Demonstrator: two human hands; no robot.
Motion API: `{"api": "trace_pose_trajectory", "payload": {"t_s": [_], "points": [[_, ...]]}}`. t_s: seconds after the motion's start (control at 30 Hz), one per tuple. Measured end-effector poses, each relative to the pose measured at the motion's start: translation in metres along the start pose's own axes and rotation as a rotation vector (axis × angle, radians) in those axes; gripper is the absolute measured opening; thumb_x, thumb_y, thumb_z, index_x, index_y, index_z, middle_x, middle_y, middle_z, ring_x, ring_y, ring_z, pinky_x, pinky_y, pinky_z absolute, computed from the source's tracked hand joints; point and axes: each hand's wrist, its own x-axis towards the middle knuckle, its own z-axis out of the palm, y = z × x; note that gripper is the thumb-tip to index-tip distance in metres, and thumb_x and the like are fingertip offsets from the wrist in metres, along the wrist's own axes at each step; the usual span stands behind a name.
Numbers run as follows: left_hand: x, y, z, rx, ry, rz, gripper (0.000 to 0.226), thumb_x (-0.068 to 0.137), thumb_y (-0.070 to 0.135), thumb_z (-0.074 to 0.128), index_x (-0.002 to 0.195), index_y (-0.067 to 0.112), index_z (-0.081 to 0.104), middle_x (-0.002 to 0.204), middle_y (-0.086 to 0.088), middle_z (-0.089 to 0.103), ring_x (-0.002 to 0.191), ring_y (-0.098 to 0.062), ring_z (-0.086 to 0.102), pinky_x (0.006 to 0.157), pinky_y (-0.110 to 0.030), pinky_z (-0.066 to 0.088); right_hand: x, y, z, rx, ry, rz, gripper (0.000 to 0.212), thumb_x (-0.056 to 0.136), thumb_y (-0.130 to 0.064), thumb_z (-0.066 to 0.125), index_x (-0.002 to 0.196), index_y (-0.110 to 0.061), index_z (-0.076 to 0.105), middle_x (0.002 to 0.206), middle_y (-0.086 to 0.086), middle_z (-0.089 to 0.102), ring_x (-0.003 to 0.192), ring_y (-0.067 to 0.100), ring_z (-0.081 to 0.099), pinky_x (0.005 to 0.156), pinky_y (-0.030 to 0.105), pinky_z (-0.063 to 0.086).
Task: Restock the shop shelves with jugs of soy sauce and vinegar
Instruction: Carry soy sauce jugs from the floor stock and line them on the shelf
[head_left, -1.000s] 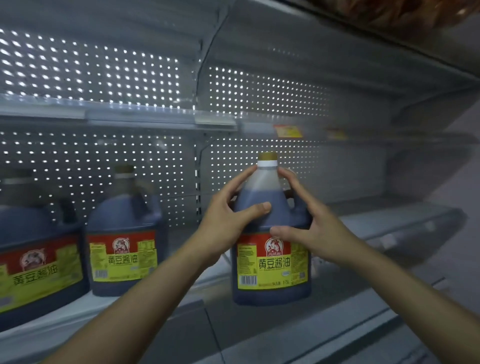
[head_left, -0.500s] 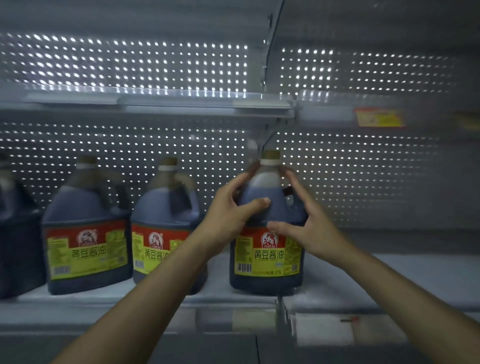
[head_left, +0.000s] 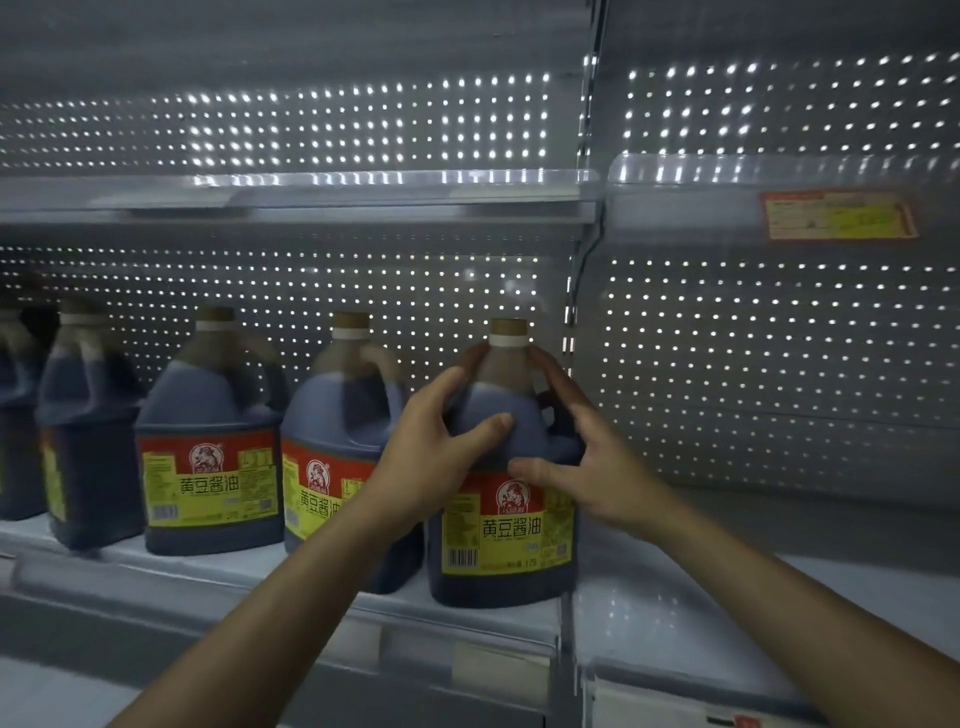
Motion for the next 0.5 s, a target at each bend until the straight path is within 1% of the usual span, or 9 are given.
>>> {"api": "trace_pose_trajectory", "payload": {"t_s": [0.03, 0.07, 0.17, 0.2, 0.23, 0.33, 0.37, 0.4, 0.5], "points": [[-0.0009, 0.0004, -0.0001, 0.009, 0.004, 0.021, 0.038, 0.092, 0.027, 0.075, 0.121, 0.044, 0.059, 0.121, 0.004, 0.071, 0.111, -0.012, 0.070, 0.094, -0.045, 0.059, -0.0001, 0.0010, 0.0016, -0.018, 0.007, -0.008, 0.100, 0.083, -0.023, 0.086, 0.154, -0.059, 0.026, 0.155, -0.001, 0.046, 0.133, 0.024, 0.059, 0.099, 0.051, 0.057], [-0.0006, 0.0004, -0.0001, 0.028, 0.011, 0.037, 0.037, 0.093, 0.020, 0.074, 0.118, 0.042, 0.060, 0.117, 0.002, 0.072, 0.108, -0.013, 0.071, 0.092, -0.047, 0.060, 0.0000, 0.0027, 0.0026, -0.033, 0.020, -0.011, 0.101, 0.082, -0.024, 0.087, 0.155, -0.058, 0.025, 0.152, 0.000, 0.049, 0.132, 0.024, 0.059, 0.100, 0.051, 0.057], [0.0004, 0.0017, 0.0009, 0.064, 0.022, 0.052, 0.029, 0.093, 0.014, 0.073, 0.119, 0.021, 0.063, 0.110, -0.003, 0.073, 0.102, -0.017, 0.072, 0.086, -0.050, 0.061, -0.0015, 0.0027, 0.0043, -0.044, 0.036, 0.002, 0.103, 0.081, -0.027, 0.086, 0.155, -0.059, 0.022, 0.141, 0.002, 0.052, 0.125, 0.020, 0.063, 0.097, 0.048, 0.059], [0.0005, 0.0022, 0.0008, 0.060, 0.020, 0.050, 0.029, 0.093, 0.014, 0.073, 0.120, 0.020, 0.063, 0.111, -0.004, 0.072, 0.102, -0.018, 0.072, 0.086, -0.050, 0.061, -0.0020, 0.0024, 0.0049, -0.052, 0.035, 0.001, 0.103, 0.081, -0.027, 0.085, 0.155, -0.060, 0.021, 0.141, 0.001, 0.051, 0.124, 0.018, 0.063, 0.097, 0.046, 0.059], [0.0007, 0.0016, 0.0002, 0.049, 0.024, 0.046, 0.030, 0.093, 0.013, 0.073, 0.120, 0.021, 0.062, 0.113, -0.005, 0.072, 0.103, -0.017, 0.072, 0.087, -0.049, 0.061, -0.0029, 0.0017, 0.0057, -0.064, 0.037, 0.001, 0.103, 0.081, -0.028, 0.085, 0.154, -0.061, 0.021, 0.142, 0.001, 0.051, 0.123, 0.017, 0.064, 0.096, 0.045, 0.059], [-0.0004, 0.0013, -0.0017, 0.015, 0.014, 0.037, 0.038, 0.094, 0.012, 0.073, 0.117, 0.039, 0.059, 0.116, -0.001, 0.073, 0.106, -0.014, 0.072, 0.090, -0.047, 0.061, -0.0047, -0.0016, 0.0096, -0.074, 0.052, 0.022, 0.102, 0.083, -0.025, 0.085, 0.152, -0.063, 0.022, 0.137, 0.000, 0.053, 0.117, 0.014, 0.067, 0.093, 0.039, 0.061], [-0.0001, 0.0004, -0.0022, 0.002, 0.017, 0.043, 0.041, 0.094, 0.012, 0.073, 0.118, 0.042, 0.058, 0.117, 0.001, 0.073, 0.106, -0.013, 0.072, 0.091, -0.046, 0.061, -0.0045, -0.0023, 0.0105, -0.085, 0.054, 0.027, 0.102, 0.083, -0.025, 0.085, 0.152, -0.064, 0.022, 0.136, -0.001, 0.053, 0.116, 0.013, 0.067, 0.093, 0.039, 0.061], [0.0006, -0.0011, -0.0027, -0.004, 0.019, 0.049, 0.044, 0.094, 0.012, 0.073, 0.120, 0.044, 0.057, 0.117, 0.002, 0.073, 0.107, -0.012, 0.072, 0.091, -0.044, 0.061, -0.0040, -0.0022, 0.0109, -0.100, 0.055, 0.028, 0.102, 0.082, -0.028, 0.086, 0.152, -0.064, 0.021, 0.137, -0.001, 0.053, 0.118, 0.014, 0.067, 0.094, 0.041, 0.060], [0.0015, -0.0019, -0.0049, -0.022, 0.002, 0.053, 0.056, 0.093, 0.009, 0.073, 0.131, 0.044, 0.050, 0.122, 0.007, 0.069, 0.109, -0.007, 0.070, 0.089, -0.032, 0.061, -0.0017, -0.0039, 0.0088, -0.137, 0.051, 0.053, 0.103, 0.077, -0.040, 0.087, 0.150, -0.068, 0.019, 0.146, 0.001, 0.049, 0.125, 0.018, 0.063, 0.097, 0.045, 0.059]]}}
